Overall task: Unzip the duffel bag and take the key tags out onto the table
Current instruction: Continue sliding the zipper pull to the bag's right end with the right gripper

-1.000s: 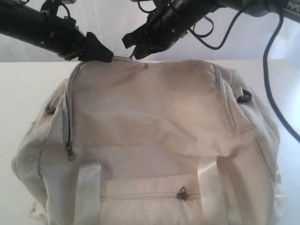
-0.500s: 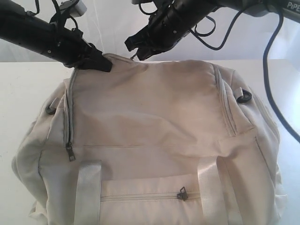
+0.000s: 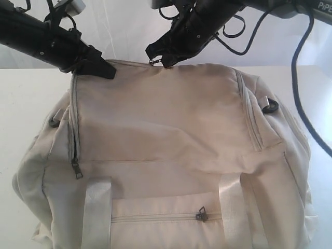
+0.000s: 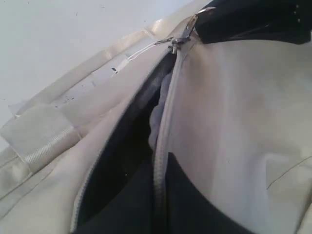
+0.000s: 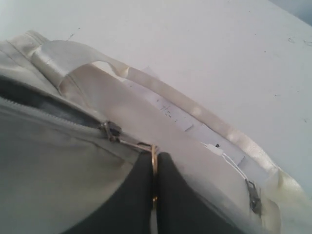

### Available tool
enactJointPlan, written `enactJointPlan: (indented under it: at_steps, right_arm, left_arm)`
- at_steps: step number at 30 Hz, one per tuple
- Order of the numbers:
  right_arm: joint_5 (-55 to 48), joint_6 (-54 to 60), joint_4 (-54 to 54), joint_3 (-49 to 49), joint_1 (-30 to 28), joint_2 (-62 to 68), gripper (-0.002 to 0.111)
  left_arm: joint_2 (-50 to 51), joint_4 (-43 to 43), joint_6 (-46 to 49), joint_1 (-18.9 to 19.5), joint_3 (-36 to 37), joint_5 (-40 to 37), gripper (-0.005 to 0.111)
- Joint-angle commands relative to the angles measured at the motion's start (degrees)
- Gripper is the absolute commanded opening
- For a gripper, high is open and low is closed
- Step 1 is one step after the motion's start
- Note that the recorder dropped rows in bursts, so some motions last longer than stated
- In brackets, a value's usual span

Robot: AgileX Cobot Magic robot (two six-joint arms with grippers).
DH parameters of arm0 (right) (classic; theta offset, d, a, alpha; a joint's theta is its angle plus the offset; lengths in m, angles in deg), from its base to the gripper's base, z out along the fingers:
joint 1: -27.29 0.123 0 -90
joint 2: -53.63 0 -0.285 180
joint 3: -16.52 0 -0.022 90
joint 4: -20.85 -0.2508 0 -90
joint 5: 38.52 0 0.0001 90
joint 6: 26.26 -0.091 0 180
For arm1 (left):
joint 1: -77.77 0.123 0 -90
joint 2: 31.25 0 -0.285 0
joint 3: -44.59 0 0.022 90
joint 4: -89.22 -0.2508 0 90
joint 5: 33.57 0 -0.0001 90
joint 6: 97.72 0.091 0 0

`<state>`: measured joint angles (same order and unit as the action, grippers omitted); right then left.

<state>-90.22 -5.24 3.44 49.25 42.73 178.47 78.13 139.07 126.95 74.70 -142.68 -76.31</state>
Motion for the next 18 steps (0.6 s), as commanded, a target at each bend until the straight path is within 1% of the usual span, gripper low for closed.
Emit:
enactJointPlan:
  at_steps: [1,12,18]
  right_arm:
    - [0.4,-1.6,2.8,0.2,-3.4,-0.9,0.0]
    - [-3.2,-2.0,3.0,0.2,-8.8,-3.3,0.0]
    - [-8.3,-2.0,3.1,0.2,-11.7,-5.0,0.0]
  left_arm:
    - [-1.0,-0.6,-0.3,0.7,-0.3,-2.0,0.0]
    - [-1.0,-2.5,-0.3,0.7,-0.3,-2.0,0.0]
    - [-1.0,-4.4,-1.4,0.7,-0.3,-1.9,0.0]
